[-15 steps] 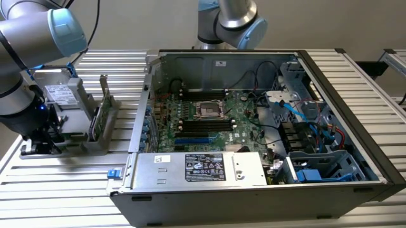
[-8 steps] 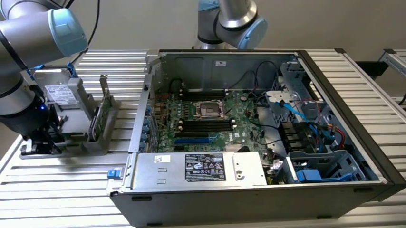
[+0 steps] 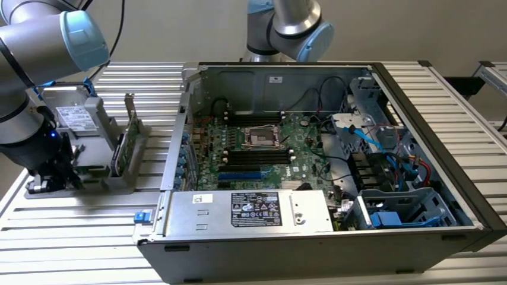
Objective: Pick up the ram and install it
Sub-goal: 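Pick up the ram and move it above insertion slot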
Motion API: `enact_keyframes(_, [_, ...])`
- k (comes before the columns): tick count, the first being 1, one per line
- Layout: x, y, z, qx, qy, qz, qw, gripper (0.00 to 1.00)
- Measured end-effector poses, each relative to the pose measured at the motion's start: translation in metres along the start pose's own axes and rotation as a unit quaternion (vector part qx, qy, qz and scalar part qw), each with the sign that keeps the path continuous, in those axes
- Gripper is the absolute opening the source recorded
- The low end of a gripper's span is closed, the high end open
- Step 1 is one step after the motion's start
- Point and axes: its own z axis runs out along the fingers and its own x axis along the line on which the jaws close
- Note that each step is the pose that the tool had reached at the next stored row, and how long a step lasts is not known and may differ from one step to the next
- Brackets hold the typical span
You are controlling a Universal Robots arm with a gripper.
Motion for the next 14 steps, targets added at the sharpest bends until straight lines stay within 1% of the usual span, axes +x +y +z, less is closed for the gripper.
enact_keyframes(1, [0.0, 0.0, 0.0, 0.0, 0.0, 0.0, 1.0, 0.23])
enact_keyframes(4, [0.0, 0.0, 0.0, 0.0, 0.0, 0.0, 1.0, 0.23])
enact_keyframes(5, [0.0, 0.0, 0.0, 0.0, 0.0, 0.0, 1.0, 0.21])
enact_keyframes(6, [0.0, 0.0, 0.0, 0.0, 0.0001, 0.0, 1.0, 0.14])
enact_keyframes(14, [0.0, 0.0, 0.0, 0.0, 0.0, 0.0, 1.0, 0.13])
